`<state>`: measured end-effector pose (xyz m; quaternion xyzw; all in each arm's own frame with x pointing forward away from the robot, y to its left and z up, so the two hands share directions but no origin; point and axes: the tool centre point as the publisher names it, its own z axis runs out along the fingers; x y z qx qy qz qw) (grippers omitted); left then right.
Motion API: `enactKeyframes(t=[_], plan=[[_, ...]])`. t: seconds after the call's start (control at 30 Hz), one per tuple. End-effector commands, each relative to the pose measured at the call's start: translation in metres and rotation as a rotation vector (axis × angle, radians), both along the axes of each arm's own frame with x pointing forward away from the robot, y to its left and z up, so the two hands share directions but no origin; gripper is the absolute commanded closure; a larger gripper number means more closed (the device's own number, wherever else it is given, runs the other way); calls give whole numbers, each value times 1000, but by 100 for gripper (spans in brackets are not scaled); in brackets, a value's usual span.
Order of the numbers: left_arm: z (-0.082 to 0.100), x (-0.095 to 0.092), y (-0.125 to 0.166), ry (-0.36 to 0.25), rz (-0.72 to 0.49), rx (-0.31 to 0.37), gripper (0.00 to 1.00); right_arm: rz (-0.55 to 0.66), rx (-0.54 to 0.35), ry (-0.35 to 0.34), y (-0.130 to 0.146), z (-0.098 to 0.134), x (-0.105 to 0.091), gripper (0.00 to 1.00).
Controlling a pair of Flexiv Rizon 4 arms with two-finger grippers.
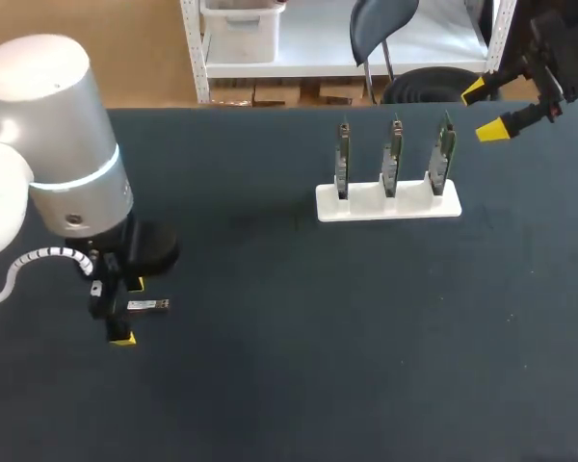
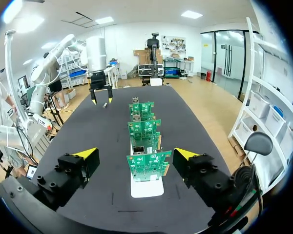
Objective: Pick up the optical module with the left hand, and insert it into the network port with the right hand.
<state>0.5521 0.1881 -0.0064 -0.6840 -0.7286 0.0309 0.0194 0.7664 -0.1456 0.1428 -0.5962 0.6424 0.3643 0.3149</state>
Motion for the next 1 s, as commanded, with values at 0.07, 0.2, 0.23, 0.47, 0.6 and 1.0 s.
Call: enactKeyframes(t=[0.07,0.2,0.23,0.47,0.6,1.0], plan=[[-3,3,-4,9,0,10,0,-5,-2,-4,0,0,-3,0],[-6,1,-4,15,-1,19,0,-5,-2,-4,0,0,-3,0],[-6,1,-4,16,1,19,0,-5,-2,-4,0,0,-3,0],[-8,2,-2,20,7,25,0,-5,-2,-4,0,0,-3,0],[-9,3,0,19,11,29,0,-5,-2,-4,0,0,-3,0],[-14,2,3,29,17,45,100,-5,-2,-4,0,0,-3,0]])
